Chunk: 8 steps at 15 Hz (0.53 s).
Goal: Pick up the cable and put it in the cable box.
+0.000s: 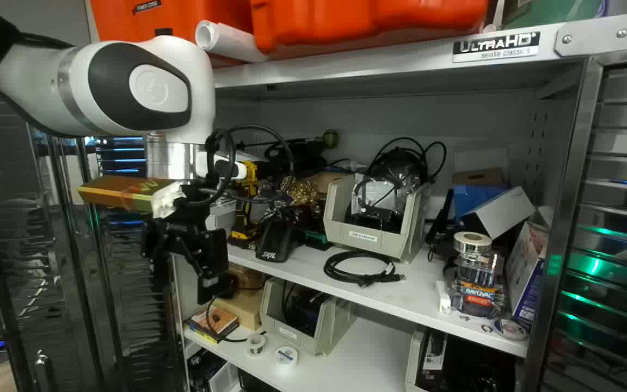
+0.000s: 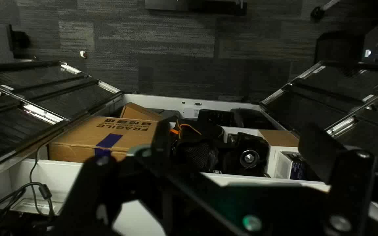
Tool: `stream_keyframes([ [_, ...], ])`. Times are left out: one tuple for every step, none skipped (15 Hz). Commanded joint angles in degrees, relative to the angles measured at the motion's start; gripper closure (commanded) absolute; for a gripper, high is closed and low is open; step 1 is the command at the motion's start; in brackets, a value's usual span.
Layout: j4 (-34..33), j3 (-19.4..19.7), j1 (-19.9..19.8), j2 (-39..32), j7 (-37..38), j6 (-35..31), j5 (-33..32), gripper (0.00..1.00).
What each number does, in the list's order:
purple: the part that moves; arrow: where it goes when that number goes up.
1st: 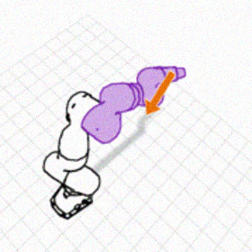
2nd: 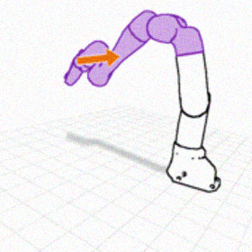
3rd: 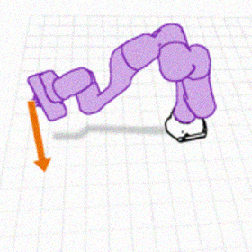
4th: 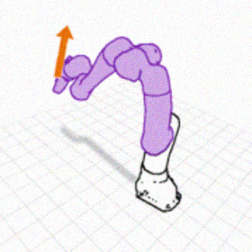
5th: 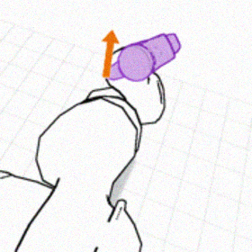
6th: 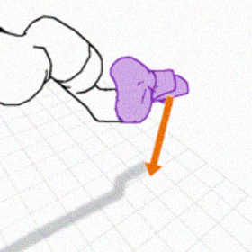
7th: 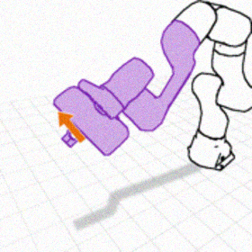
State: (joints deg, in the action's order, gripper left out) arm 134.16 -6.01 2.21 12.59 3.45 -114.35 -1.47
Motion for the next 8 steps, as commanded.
stream_keyframes([
  [-0.24, 0.54, 0.59, -0.01, 0.11, 0.08, -0.13, 0.0],
  [-0.46, 0.54, 0.59, 0.02, 0.11, 0.08, -0.13, 0.0],
  [-0.58, 0.54, 0.58, 0.02, 0.11, 0.08, -0.13, 0.0],
  [-0.61, 0.54, 0.58, 0.02, 0.11, 0.08, -0.13, 0.0],
  [-0.61, 0.54, 0.58, 0.02, 0.11, 0.08, -0.13, 0.0],
  [-0.61, 0.54, 0.58, 0.02, 0.11, 0.08, -0.13, 0.0],
  [-0.61, 0.54, 0.58, 0.02, 0.11, 0.08, -0.13, 0.0],
  [-0.61, 0.54, 0.58, 0.02, 0.11, 0.08, -0.13, 0.0],
])
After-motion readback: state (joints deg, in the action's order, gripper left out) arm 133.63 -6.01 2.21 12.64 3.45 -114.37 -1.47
